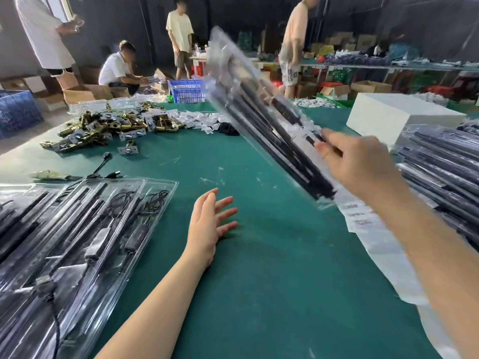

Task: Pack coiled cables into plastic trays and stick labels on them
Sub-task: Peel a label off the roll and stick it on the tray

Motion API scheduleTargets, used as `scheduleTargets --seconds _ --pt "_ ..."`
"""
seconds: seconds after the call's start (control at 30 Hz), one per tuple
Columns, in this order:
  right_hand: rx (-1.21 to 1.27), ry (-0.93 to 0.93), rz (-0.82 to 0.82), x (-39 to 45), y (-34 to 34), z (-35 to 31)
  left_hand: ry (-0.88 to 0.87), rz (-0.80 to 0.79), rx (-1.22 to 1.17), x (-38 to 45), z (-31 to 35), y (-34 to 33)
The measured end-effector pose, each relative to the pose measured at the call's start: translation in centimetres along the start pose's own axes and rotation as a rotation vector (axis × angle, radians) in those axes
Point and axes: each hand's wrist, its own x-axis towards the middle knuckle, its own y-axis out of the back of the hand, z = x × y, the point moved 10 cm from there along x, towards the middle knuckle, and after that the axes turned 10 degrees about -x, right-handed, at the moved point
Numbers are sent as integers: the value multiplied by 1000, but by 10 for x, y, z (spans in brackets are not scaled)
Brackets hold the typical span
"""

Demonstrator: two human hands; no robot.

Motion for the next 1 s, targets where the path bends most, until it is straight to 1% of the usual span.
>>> scheduleTargets --seconds 0.1,0.17,0.23,0.27,0.3,0.33,0.37,0.4,0.47,0.5,0.53,0.57,0.6,0.63,0.7,0.73,0.77,0.8,0.83,0.87,0.9,0.93,0.97,1.0 --pt "-298 296 -17 5 2 -22 -43 96 -87 0 14 10" --pt "-495 478 -15 -13 -12 -36 -51 155 -244 0 24 20" --pt "-596 623 36 -44 -30 -44 -46 217 -399 0 32 31" --pt "-601 658 70 -60 -37 -46 -51 252 -425 -1 36 36" --pt "-582 672 110 -76 -42 -47 -73 289 -388 -4 40 40" --pt "-553 670 146 -90 -45 -48 -127 326 -276 -8 48 43" --pt "-527 655 162 -103 -50 -48 -215 356 -100 -16 59 43" --pt "-497 634 161 -114 -55 -47 -337 375 118 -25 72 39" --pt "-451 601 132 -127 -63 -47 -662 414 625 -50 99 20" --pt "-435 583 104 -130 -66 -46 -819 400 871 -60 105 3" --pt "-411 559 69 -132 -69 -44 -942 336 1042 -67 102 -16" --pt "-386 520 36 -134 -69 -41 -1006 217 1155 -71 93 -35" --pt "-345 485 8 -135 -70 -37 -1003 73 1257 -72 77 -51" --pt "-305 450 -37 -134 -70 -33 -933 -55 1392 -69 58 -64" --pt "-235 394 -183 -130 -77 -25 -648 -219 1706 -53 13 -66" --pt "-211 353 -323 -128 -88 -18 -494 -268 1800 -44 -6 -59" --pt "-173 293 -505 -131 -101 -6 -378 -302 1845 -37 -20 -50" --pt "-66 195 -682 -136 -111 7 -314 -322 1857 -33 -29 -45" --pt "88 70 -780 -137 -114 18 -287 -331 1864 -31 -32 -42" --pt "206 -65 -748 -131 -108 32 -277 -338 1869 -31 -34 -42" --pt "221 -212 -656 -122 -100 56 -272 -339 1872 -30 -34 -41" --pt "109 -353 -567 -117 -90 85 -267 -336 1875 -30 -34 -41" --pt "-78 -469 -543 -118 -80 112 -260 -332 1876 -30 -34 -41" --pt "-265 -546 -609 -124 -78 133 -256 -326 1874 -30 -34 -41"
